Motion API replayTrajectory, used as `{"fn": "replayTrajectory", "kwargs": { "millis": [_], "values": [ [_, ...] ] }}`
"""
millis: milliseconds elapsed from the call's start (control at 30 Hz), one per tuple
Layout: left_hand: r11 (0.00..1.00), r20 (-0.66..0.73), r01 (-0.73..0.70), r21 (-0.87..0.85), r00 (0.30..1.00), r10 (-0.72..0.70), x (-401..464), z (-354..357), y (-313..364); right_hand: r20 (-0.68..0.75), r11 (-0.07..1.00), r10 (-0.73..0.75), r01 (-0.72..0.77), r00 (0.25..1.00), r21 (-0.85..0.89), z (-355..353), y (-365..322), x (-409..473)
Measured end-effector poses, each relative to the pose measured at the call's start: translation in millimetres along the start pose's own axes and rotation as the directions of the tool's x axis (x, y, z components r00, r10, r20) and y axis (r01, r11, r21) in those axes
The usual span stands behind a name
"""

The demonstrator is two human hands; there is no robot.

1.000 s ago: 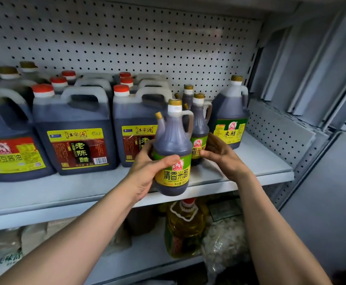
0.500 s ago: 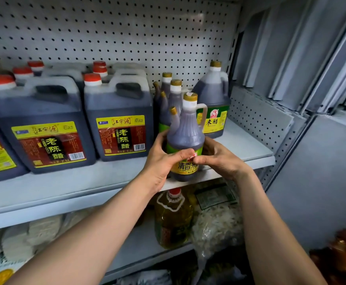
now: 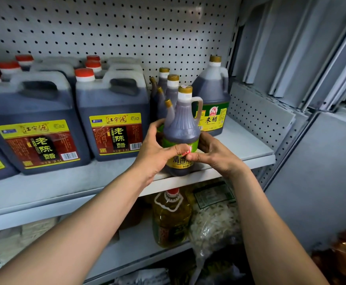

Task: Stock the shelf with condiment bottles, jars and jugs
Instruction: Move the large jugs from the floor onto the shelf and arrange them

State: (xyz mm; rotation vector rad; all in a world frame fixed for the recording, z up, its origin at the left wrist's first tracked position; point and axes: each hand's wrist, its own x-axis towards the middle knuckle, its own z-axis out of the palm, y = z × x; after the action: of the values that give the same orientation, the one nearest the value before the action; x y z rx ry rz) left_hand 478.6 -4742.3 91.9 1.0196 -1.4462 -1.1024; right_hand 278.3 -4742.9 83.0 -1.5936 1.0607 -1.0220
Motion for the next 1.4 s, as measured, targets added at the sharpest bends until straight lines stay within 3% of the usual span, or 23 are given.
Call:
{"fn": "replayTrajectory", "kwargs": {
  "millis": [100, 167, 267, 333, 433, 533, 700, 1400],
  "values": [
    [0.965, -0.054, -0.052, 0.257, 0.996, 0.068, 2, -5, 19, -0.004, 1.0, 0.005, -0.005, 1.0, 0.001, 1, -1, 1],
    [0.904, -0.102, -0.226, 0.363, 0.955, 0.28, 6, -15, 47, -0.007, 1.0, 0.007, -0.007, 1.0, -0.004, 1, -1, 0],
    [0.748, 0.029, -0.459, 0.479, 0.86, 0.509, 24, -27, 100, -0.007, 1.0, 0.012, -0.012, 1.0, -0.019, 1, -2, -1],
    [0.649, 0.153, -0.457, 0.608, 0.87, 0.469, 40, -29, 125, -0.003, 1.0, 0.018, -0.018, 1.0, -0.015, 1, -2, 0],
    [0.591, 0.236, -0.42, 0.689, 0.901, 0.364, 53, -28, 134, -0.018, 1.0, 0.01, -0.009, 1.0, 0.016, 2, 2, 0],
    [0.507, 0.361, -0.507, 0.697, 0.859, 0.363, 53, -26, 128, -0.021, 1.0, -0.009, 0.009, 1.0, 0.016, 3, 3, 1],
    [0.582, 0.334, -0.491, 0.648, 0.87, 0.362, 62, -24, 123, -0.027, 1.0, -0.012, 0.012, 1.0, -0.002, 2, 2, 5],
    [0.456, 0.349, -0.443, 0.772, 0.895, 0.278, 122, -31, 120, -0.001, 0.997, -0.009, 0.01, 1.0, 0.077, 3, 8, 54]
  ]
}}
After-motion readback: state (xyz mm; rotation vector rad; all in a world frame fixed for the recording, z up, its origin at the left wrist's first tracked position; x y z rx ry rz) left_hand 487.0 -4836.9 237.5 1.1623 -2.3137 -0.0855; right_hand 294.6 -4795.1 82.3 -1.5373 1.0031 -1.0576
